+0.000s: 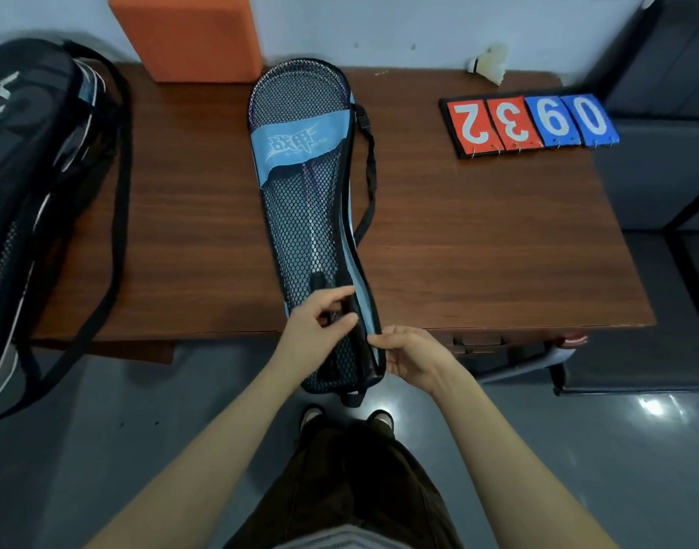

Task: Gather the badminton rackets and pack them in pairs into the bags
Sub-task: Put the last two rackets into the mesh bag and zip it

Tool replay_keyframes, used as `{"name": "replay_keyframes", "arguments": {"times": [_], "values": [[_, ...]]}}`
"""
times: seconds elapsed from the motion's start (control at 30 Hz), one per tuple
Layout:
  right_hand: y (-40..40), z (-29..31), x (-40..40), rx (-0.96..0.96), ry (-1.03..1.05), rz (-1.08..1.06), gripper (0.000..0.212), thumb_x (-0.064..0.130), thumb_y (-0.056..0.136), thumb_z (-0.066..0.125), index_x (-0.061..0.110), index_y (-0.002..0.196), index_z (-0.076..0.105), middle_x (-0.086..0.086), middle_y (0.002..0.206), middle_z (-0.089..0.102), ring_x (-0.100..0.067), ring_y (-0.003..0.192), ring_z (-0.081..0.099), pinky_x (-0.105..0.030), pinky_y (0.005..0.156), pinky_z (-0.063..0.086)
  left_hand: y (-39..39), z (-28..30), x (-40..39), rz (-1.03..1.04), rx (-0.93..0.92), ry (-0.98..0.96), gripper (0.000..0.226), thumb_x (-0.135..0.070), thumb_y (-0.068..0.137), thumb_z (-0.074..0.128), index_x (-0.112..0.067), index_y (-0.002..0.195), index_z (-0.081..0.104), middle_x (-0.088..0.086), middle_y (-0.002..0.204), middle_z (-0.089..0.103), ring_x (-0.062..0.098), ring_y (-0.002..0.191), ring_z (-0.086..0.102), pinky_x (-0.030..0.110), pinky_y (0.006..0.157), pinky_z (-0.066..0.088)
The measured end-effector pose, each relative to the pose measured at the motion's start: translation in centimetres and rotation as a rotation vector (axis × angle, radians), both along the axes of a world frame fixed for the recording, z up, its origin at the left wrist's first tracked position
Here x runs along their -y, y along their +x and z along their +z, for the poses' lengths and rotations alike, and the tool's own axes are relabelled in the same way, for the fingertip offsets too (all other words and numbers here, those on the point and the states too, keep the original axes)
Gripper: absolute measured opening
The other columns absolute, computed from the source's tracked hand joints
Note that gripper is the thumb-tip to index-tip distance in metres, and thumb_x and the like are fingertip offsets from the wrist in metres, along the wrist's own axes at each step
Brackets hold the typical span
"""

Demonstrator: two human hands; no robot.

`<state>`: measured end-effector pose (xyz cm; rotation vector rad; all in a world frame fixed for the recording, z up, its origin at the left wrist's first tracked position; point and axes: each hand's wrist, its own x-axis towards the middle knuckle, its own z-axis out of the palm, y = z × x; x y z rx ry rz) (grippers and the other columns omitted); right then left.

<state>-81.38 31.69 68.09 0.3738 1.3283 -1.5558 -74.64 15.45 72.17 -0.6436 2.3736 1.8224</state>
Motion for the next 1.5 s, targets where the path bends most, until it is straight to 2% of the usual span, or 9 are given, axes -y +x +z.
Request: {"name": "replay_keyframes", "arguments": {"times": [0.17, 0.27, 0.4, 0.6, 0.8, 0.93, 1.07, 1.33, 1.5], "values": [[-0.5, 0.8, -0.6, -0.059, -0.029, -0.081, 0.004, 0.005, 0.085, 0.060, 0.003, 0.084, 0.064, -0.008, 0.075, 0.069, -0.016, 0.066, 0.064, -0.026, 0.066, 0.055, 0.5, -0.8, -1.2, -0.304, 0.006, -0.423, 0.068, -0.048, 0.080, 0.063, -0.036, 0.139, 0.030, -0.021, 0.137, 0.023, -0.001, 0.128, 0.014, 0.028, 0.105, 0.007], [-0.6, 0.8, -1.1, -0.096, 0.006, -0.084, 0.011, 0.008, 0.083, 0.062, 0.000, 0.091, 0.064, -0.010, 0.080, 0.067, -0.017, 0.068, 0.062, -0.027, 0.066, 0.055, 0.0, -1.4, -2.0, -0.297, -0.016, -0.576, 0.070, -0.048, 0.082, 0.059, -0.032, 0.142, 0.026, -0.013, 0.144, 0.022, 0.008, 0.135, 0.011, 0.033, 0.108, 0.007], [-1.1, 1.3, -2.1, -0.133, 0.037, -0.090, 0.006, 0.009, 0.083, 0.063, 0.005, 0.079, 0.065, -0.003, 0.063, 0.056, -0.013, 0.057, 0.052, -0.021, 0.054, 0.050, -0.8, -2.6, -2.4, -0.290, -0.012, -0.714, 0.062, -0.041, 0.085, 0.055, -0.027, 0.141, 0.032, -0.004, 0.147, 0.027, 0.014, 0.141, 0.011, 0.035, 0.110, 0.007], [-2.3, 1.1, -4.4, -0.216, 0.075, -0.120, 0.009, 0.011, 0.086, 0.061, 0.004, 0.084, 0.066, -0.009, 0.070, 0.052, -0.014, 0.057, 0.049, -0.023, 0.052, 0.042, -1.5, -3.5, -3.1, -0.472, -0.126, -0.696, 0.058, -0.053, 0.090, 0.028, -0.032, 0.144, 0.020, -0.009, 0.150, 0.027, 0.008, 0.141, 0.010, 0.028, 0.109, 0.001], [-3.2, 1.8, -5.9, -0.397, 0.184, -0.064, 0.016, 0.018, 0.091, 0.058, 0.010, 0.079, 0.067, -0.002, 0.072, 0.067, -0.014, 0.065, 0.062, -0.022, 0.057, 0.049, -3.9, -3.9, -4.8, -0.530, -0.114, -0.757, 0.050, -0.038, 0.096, 0.038, -0.026, 0.143, 0.025, -0.009, 0.146, 0.035, 0.010, 0.139, 0.020, 0.030, 0.108, 0.009], [-5.2, 0.8, -5.8, -0.674, 0.436, 0.134, 0.019, 0.025, 0.090, 0.057, 0.013, 0.103, 0.064, 0.000, 0.094, 0.066, -0.015, 0.086, 0.062, -0.027, 0.076, 0.052, -6.1, -3.9, -4.5, -0.531, -0.066, -0.872, 0.052, -0.042, 0.095, 0.038, -0.022, 0.142, 0.029, -0.005, 0.146, 0.034, 0.011, 0.136, 0.024, 0.030, 0.108, 0.013], [-7.7, 0.8, -3.2, -0.975, 0.565, 0.369, 0.044, 0.029, 0.092, 0.052, 0.016, 0.133, 0.045, -0.007, 0.127, 0.049, -0.022, 0.117, 0.046, -0.035, 0.101, 0.039, -8.3, -3.3, -2.1, -0.472, 0.051, -0.954, 0.050, -0.042, 0.095, 0.040, -0.018, 0.139, 0.036, 0.000, 0.147, 0.032, 0.017, 0.137, 0.023, 0.035, 0.109, 0.016], [-13.1, 0.5, 5.0, -1.146, 0.733, 0.531, 0.058, 0.037, 0.092, 0.049, 0.025, 0.144, 0.027, -0.003, 0.151, 0.024, -0.030, 0.134, 0.026, -0.046, 0.106, 0.025, -14.6, -3.2, 6.8, -0.385, 0.129, -1.005, 0.050, -0.043, 0.093, 0.042, -0.016, 0.135, 0.041, 0.004, 0.145, 0.033, 0.020, 0.136, 0.023, 0.040, 0.108, 0.018], [-18.2, -0.6, 11.0, -1.195, 0.837, 0.581, 0.063, 0.041, 0.093, 0.045, 0.027, 0.147, 0.016, 0.001, 0.157, 0.010, -0.024, 0.142, 0.014, -0.044, 0.111, 0.018, -20.7, -4.0, 12.4, -0.458, 0.173, -1.028, 0.063, -0.052, 0.092, 0.036, -0.020, 0.145, 0.023, 0.005, 0.155, 0.011, 0.024, 0.143, 0.005, 0.044, 0.112, 0.010]]}}
